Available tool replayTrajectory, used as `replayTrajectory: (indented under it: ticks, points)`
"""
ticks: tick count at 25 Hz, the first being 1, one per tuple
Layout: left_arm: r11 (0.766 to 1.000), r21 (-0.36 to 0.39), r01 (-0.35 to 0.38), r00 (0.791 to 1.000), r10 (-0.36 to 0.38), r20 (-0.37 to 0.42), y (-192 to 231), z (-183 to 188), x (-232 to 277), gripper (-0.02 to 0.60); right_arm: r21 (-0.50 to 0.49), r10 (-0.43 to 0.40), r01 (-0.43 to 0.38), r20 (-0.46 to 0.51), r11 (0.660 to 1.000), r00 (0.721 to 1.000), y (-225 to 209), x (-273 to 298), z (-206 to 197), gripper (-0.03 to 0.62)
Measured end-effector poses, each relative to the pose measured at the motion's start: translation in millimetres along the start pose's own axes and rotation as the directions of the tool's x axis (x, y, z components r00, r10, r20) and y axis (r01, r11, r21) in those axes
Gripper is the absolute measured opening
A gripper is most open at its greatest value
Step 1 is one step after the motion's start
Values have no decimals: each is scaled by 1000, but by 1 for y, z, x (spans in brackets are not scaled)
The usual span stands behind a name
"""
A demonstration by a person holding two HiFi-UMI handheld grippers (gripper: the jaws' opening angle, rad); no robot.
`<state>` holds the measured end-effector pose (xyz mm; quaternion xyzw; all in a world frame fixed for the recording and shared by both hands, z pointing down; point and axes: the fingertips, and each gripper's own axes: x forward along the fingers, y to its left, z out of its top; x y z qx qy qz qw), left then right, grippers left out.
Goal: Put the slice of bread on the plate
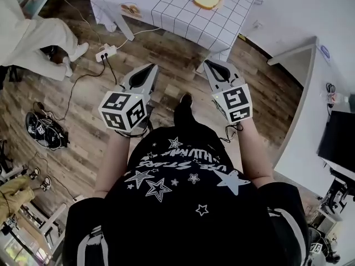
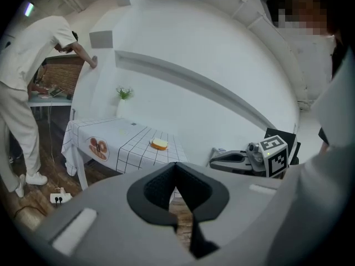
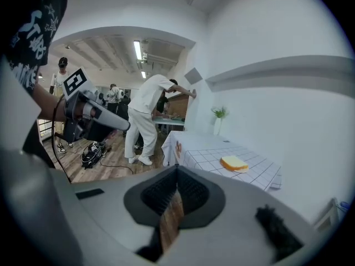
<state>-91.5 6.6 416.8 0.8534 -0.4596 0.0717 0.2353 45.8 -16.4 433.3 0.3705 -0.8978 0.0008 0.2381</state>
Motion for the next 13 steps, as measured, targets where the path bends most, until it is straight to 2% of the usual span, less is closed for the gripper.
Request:
replayTrajectory:
  ticks: [8,13]
  points:
    - [997,77,-16,999,13,37,-24,8,-37,9,5,-43,43,19,999,999,21,-46,13,14]
    - [992,125,-31,997,22,75,-32,-17,-95,9,-5,-83,83,57,997,995,76,-80,17,14]
